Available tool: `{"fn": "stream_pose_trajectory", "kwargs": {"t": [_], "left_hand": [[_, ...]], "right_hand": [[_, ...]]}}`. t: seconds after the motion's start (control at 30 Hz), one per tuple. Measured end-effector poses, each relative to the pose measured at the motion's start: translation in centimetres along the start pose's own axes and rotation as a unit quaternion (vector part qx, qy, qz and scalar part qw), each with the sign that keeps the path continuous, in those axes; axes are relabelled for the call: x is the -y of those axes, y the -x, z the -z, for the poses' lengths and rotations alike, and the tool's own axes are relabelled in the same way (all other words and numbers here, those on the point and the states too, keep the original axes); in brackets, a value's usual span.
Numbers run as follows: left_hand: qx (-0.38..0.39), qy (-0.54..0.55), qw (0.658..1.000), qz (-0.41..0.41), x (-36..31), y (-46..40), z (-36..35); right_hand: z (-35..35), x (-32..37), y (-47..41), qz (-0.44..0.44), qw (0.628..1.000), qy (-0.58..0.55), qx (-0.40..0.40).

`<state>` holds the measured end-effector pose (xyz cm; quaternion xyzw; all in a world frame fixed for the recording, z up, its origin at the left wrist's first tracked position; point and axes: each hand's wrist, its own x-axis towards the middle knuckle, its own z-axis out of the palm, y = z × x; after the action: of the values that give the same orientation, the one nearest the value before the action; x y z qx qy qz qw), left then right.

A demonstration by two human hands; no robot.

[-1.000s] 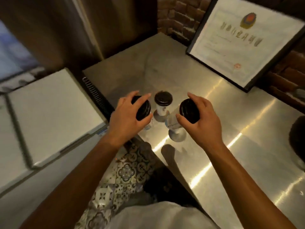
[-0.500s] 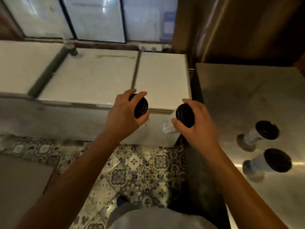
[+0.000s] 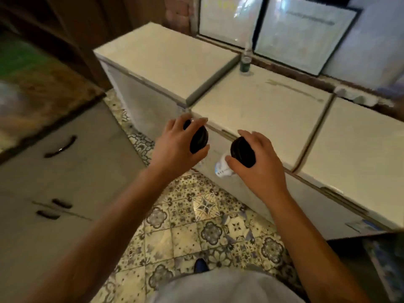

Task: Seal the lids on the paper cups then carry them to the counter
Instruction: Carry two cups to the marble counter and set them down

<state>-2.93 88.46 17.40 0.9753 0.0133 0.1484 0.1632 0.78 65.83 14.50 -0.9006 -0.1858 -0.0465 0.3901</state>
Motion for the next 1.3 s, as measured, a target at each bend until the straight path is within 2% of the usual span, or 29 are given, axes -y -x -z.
{"fn": "stream_pose_trajectory", "kwargs": {"t": [0.3, 0.6, 0.77, 1.0, 1.13, 1.3], "left_hand": [[-0.037, -0.052, 0.983, 0.174, 12.3, 3.5, 4.1], [-0.09, -0.119, 0.932, 0.33, 23.0, 2.3, 9.4], [-0.127, -0.15, 0.911, 0.363, 27.1, 0.2, 12.7], [-0.152, -0.192, 0.889, 0.386, 32.7, -0.8, 16.5], [-0.156, -0.196, 0.881, 0.402, 37.6, -0.8, 18.4], [-0.148, -0.195, 0.882, 0.403, 46.3, -0.3, 20.9]], "right_hand": [[-11.5, 7.7, -8.2, 0.09, 0.987, -0.039, 0.129], [-22.0, 16.4, -19.8, 0.211, 0.945, -0.075, 0.239], [-25.6, 21.9, -26.2, 0.301, 0.915, -0.063, 0.26], [-30.7, 30.0, -30.3, 0.388, 0.881, -0.063, 0.263], [-34.7, 34.7, -32.0, 0.407, 0.874, -0.043, 0.262], [-40.7, 40.3, -32.7, 0.401, 0.864, -0.018, 0.305]]}}
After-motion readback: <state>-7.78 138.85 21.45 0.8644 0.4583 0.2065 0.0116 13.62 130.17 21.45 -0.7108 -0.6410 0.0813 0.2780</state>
